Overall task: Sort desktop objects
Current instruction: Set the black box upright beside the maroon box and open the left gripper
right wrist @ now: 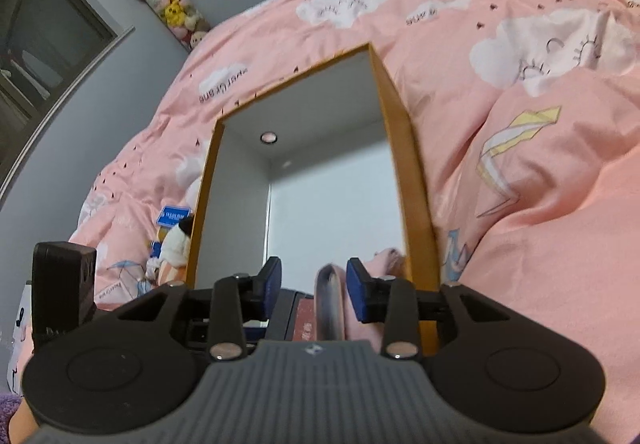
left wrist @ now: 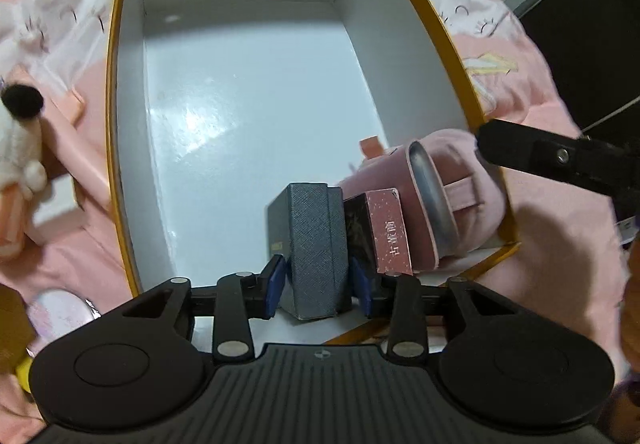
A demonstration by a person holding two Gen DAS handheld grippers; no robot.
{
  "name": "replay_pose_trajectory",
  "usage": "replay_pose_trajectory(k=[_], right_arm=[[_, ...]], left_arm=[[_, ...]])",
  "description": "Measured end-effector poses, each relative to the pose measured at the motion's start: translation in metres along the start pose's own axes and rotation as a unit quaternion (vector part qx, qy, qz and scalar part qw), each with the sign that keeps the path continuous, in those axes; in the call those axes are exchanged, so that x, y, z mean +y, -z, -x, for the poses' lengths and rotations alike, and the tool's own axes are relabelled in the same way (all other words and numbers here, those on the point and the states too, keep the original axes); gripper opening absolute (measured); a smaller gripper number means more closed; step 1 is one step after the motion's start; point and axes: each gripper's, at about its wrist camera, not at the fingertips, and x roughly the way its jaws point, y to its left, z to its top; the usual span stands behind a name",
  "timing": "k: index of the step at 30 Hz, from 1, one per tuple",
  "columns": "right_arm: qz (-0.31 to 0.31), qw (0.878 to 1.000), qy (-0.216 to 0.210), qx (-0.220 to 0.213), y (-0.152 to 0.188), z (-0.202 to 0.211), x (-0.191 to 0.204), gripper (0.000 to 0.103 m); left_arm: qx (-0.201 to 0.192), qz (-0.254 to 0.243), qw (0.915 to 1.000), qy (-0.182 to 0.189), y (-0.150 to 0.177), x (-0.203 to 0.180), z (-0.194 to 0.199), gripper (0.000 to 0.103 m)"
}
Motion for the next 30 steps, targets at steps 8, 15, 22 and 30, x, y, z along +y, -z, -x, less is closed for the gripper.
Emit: replay_pose_trajectory(k=[8,15,22,30], right_arm=[[-0.011,1.000,0.027,0.001,-0.001,0.008,-0.028,0.042],[-0.012,1.000,0.014,0.009,0.007,0.009,-0.034,0.040],[-0.026,1.000,0.011,0.010,0.008,0.009,-0.039,0.034],[-0.021,0.999,0.022,0.010,0.008,0.009,-0.036,0.034]], left_arm=[[0.004,0.035,0.9991,0.023,0.007,0.003,-0.014,0.049],[-0.002,0.027,0.9989,0.038,0.006,0.006,-0.017,0.050],[-0.001,-0.003,0.9966,0.083,0.005,0.011,-0.021,0.049],[0.002,-0.001,0.9937,0.112,0.007,0.017,-0.022,0.046]])
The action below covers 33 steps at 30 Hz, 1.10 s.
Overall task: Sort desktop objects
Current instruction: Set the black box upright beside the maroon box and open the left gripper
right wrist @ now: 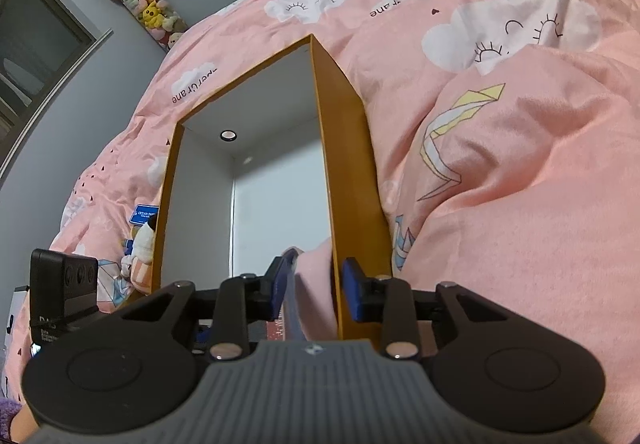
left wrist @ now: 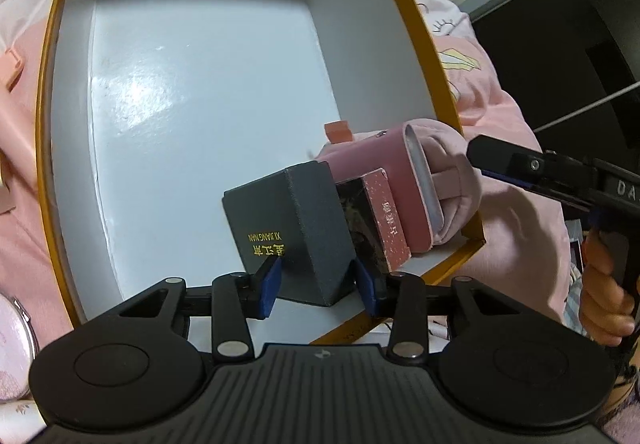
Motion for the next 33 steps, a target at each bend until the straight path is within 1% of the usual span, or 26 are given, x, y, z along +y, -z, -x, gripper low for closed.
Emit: replay_pose_trajectory(k=[4,5,7,9,12,16,23,25,29,33], right_arm=[[0.000,1.000,0.001,-0.001,-0.001,0.000,0.001,0.035],[0.003,1.000,0.004,-0.001,0.000,0.000,0.002,0.035],[0.012,1.000,0.013,0.001,0.001,-0.001,0.005,0.035],[0.017,1.000,0.021,0.002,0.001,0.000,0.006,0.035],[0.011,1.000,0.012,0.001,0.002,0.003,0.005,0.035],[0.027,0.999,0.015,-0.011,0.002,0.009,0.011,0.035],[0.043,0.999,0.016,-0.016,-0.002,0.011,0.021,0.037],[0.052,0.998,0.021,-0.020,-0.002,0.011,0.025,0.037],[0.067,0.997,0.032,-0.023,-0.002,0.012,0.029,0.038],[0.068,0.997,0.033,-0.024,-0.002,0.012,0.031,0.038]], left_arm=[[-0.001,-0.008,0.9998,0.017,0.001,0.003,0.002,0.048],[0.000,-0.010,0.9998,0.016,0.001,0.003,0.001,0.048],[0.009,-0.016,0.9998,0.001,0.000,-0.001,-0.004,0.048],[0.010,-0.016,0.9998,-0.002,-0.001,-0.003,-0.004,0.048],[0.011,-0.015,0.9998,-0.006,-0.001,-0.001,0.002,0.048],[0.004,-0.026,0.9996,-0.010,0.000,-0.005,0.010,0.048],[-0.008,-0.040,0.9990,-0.017,0.001,-0.008,0.018,0.050],[-0.016,-0.045,0.9987,-0.018,0.002,-0.011,0.022,0.058],[-0.024,-0.059,0.9976,-0.029,0.002,-0.017,0.020,0.059],[-0.030,-0.068,0.9965,-0.037,0.002,-0.021,0.021,0.059]])
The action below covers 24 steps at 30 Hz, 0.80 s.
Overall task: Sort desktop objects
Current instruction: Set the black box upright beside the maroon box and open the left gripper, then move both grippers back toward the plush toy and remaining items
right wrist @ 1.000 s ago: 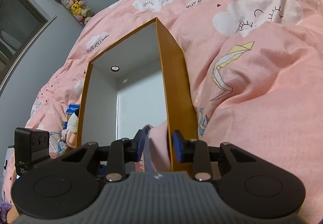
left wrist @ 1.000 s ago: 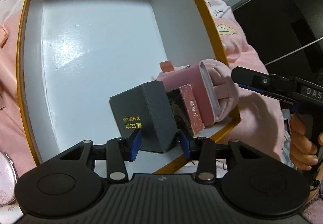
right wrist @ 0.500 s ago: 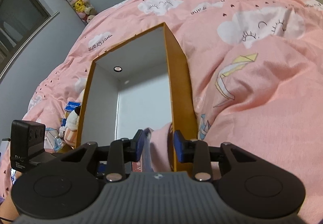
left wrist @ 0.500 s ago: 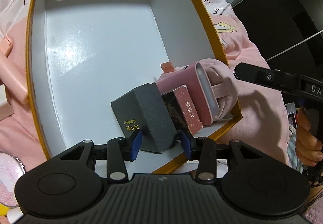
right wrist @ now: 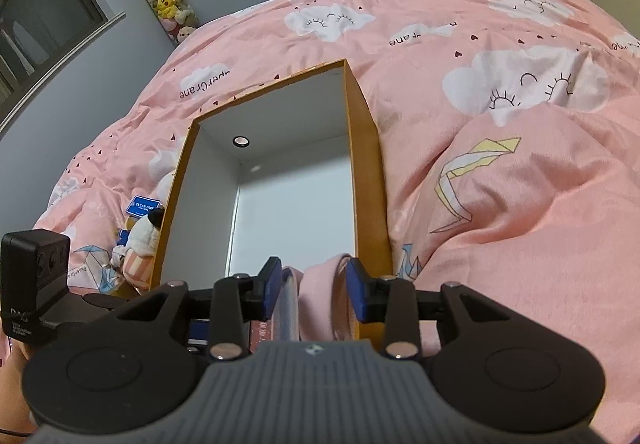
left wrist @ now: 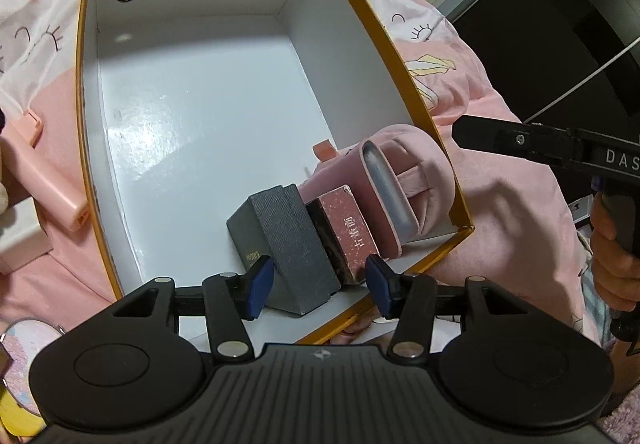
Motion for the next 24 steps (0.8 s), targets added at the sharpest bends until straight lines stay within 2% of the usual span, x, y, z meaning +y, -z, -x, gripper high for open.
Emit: replay_pose_trajectory(k=[11,14,22,24], right_arm=[[0.023,1.000,-0.002,-0.008,-0.001,0.000,0.014,0.041],[0.034,0.999,-0.008,-0.012,-0.002,-0.001,0.021,0.041],[0.126,0.991,-0.045,-0.011,-0.008,-0.017,0.069,0.043],[0.151,0.987,-0.061,-0.007,-0.009,-0.023,0.084,0.049]], left_arm=[[-0.020,-0.013,0.9996,-0.017,0.003,-0.007,0.013,0.060],[-0.038,-0.016,0.9987,-0.030,0.004,-0.010,0.024,0.060],[-0.103,-0.004,0.9915,-0.079,0.012,-0.008,0.080,0.060],[-0.118,0.008,0.9880,-0.100,0.015,-0.001,0.098,0.060]])
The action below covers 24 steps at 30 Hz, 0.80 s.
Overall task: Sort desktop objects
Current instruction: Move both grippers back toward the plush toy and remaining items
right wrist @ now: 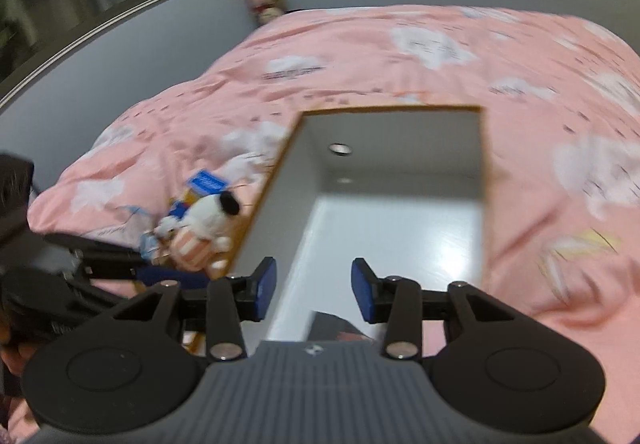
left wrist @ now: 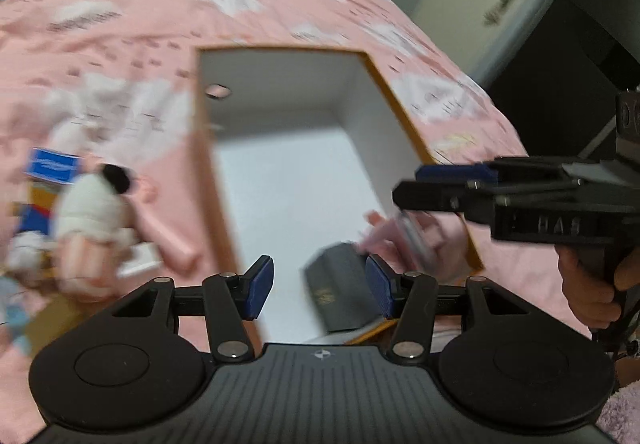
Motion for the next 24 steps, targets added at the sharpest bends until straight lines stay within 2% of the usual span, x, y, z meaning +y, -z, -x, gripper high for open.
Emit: replay_pose_trajectory(k=[3,7,11,13,16,20,24], right_arm=[[0.034,0.999,-0.025,0.003,-0.007,-0.011,0.020,0.052],[0.061,0.997,-0.054,0.017,-0.016,-0.028,0.040,0.053],[0.081,0.993,-0.081,0.020,-0.028,-0.046,0.058,0.053],[0.080,0.992,-0.095,0.036,-0.037,-0.058,0.067,0.053],[0.067,0.988,-0.119,0.067,-0.050,-0.079,0.081,0.053],[0.050,0.986,-0.111,0.117,-0.059,-0.120,0.104,0.053],[-0.002,0.979,-0.117,0.170,-0.061,-0.164,0.111,0.053]], left_arm=[[-0.023,0.015,0.9985,-0.047,0.004,0.018,0.025,0.060],[-0.038,0.035,0.9921,-0.115,0.010,0.047,0.054,0.060],[-0.036,0.036,0.9849,-0.165,0.013,0.067,0.068,0.060],[-0.026,0.035,0.9814,-0.187,0.009,0.079,0.072,0.060],[-0.021,0.040,0.9799,-0.194,0.004,0.096,0.078,0.060],[-0.009,0.046,0.9806,-0.190,-0.005,0.118,0.077,0.060],[0.015,0.029,0.9788,-0.202,-0.011,0.139,0.066,0.060]])
